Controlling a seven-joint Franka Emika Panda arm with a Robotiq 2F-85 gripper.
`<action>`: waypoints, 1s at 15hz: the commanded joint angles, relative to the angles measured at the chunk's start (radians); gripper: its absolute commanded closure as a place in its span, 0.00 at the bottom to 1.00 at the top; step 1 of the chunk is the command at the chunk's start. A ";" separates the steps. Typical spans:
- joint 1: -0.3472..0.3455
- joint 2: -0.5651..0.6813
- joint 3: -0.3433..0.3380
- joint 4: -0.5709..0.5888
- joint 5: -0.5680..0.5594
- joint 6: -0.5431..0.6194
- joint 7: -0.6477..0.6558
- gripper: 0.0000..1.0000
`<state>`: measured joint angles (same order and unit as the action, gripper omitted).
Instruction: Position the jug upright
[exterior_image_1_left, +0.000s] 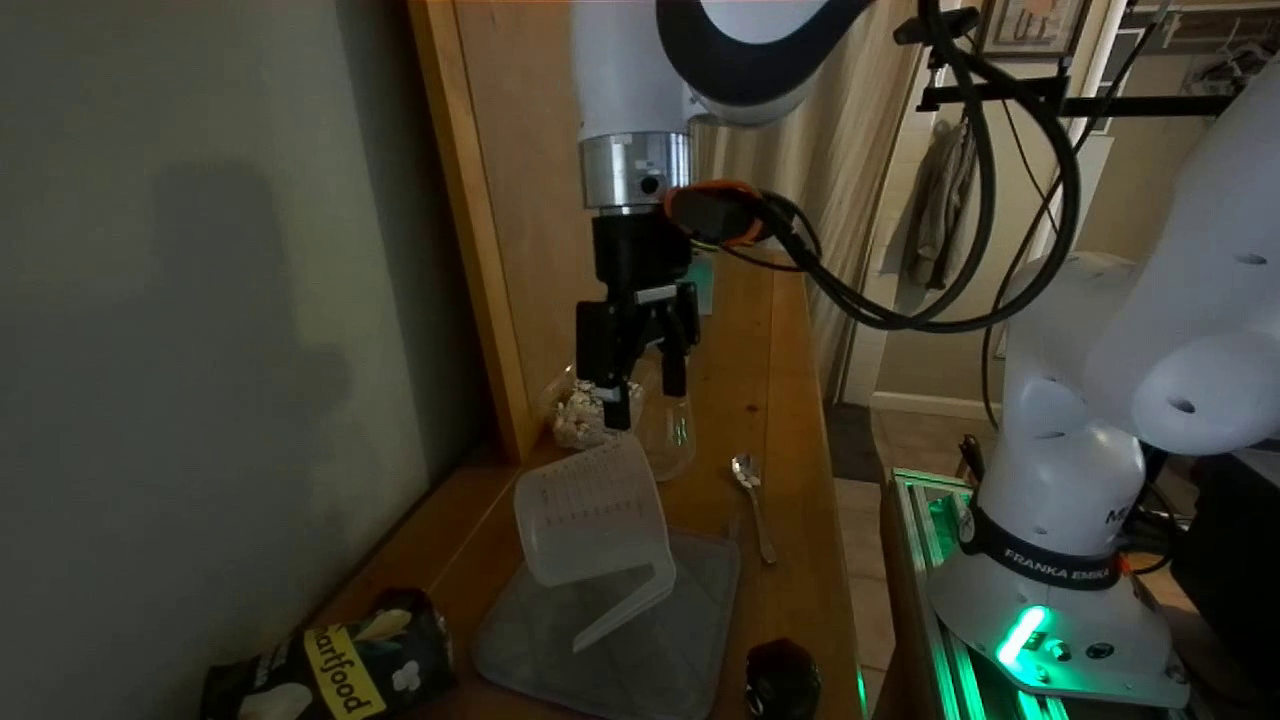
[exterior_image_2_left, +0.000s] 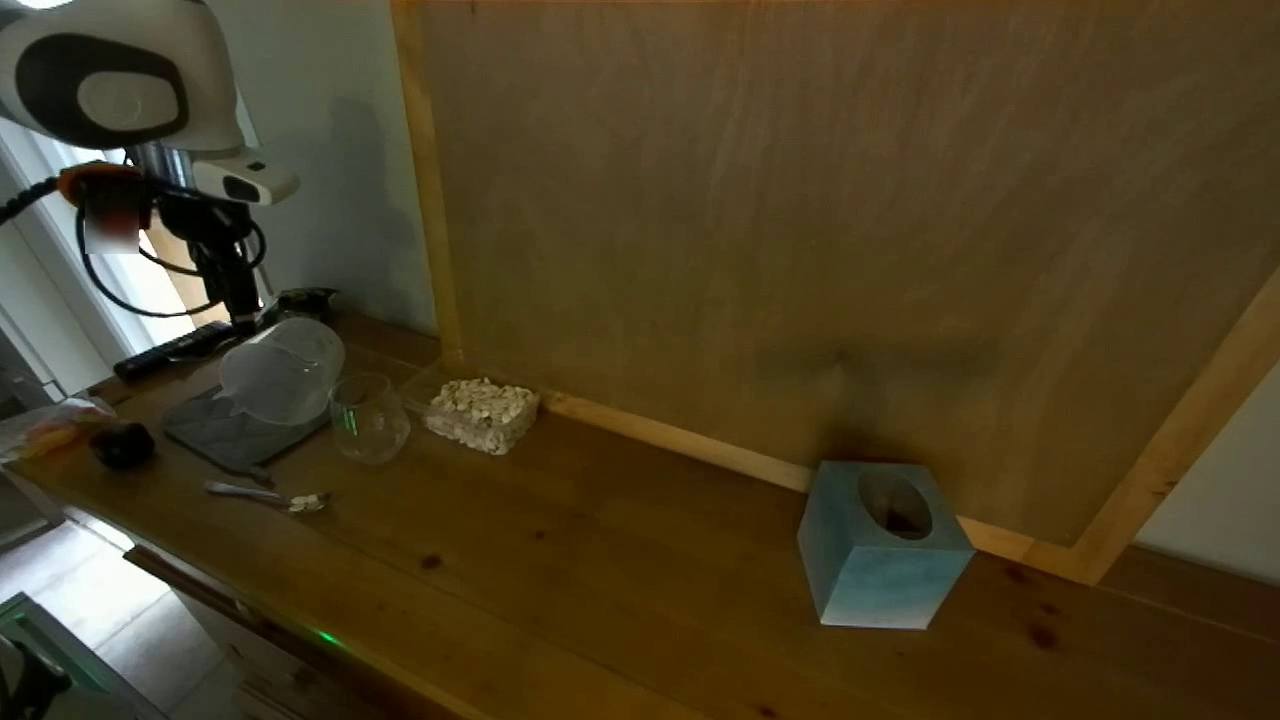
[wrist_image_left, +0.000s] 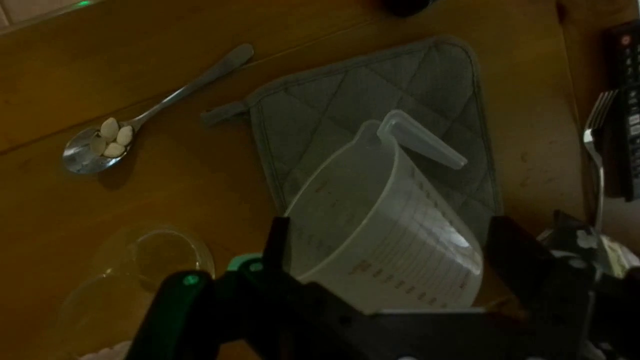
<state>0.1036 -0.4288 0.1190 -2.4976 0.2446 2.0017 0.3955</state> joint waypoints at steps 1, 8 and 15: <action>-0.034 -0.089 -0.012 -0.127 0.094 0.126 0.045 0.00; -0.031 -0.113 -0.038 -0.263 0.291 0.448 0.060 0.00; 0.041 -0.044 -0.103 -0.261 0.628 0.696 -0.007 0.00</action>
<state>0.0904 -0.4900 0.0530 -2.7591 0.7190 2.6270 0.4366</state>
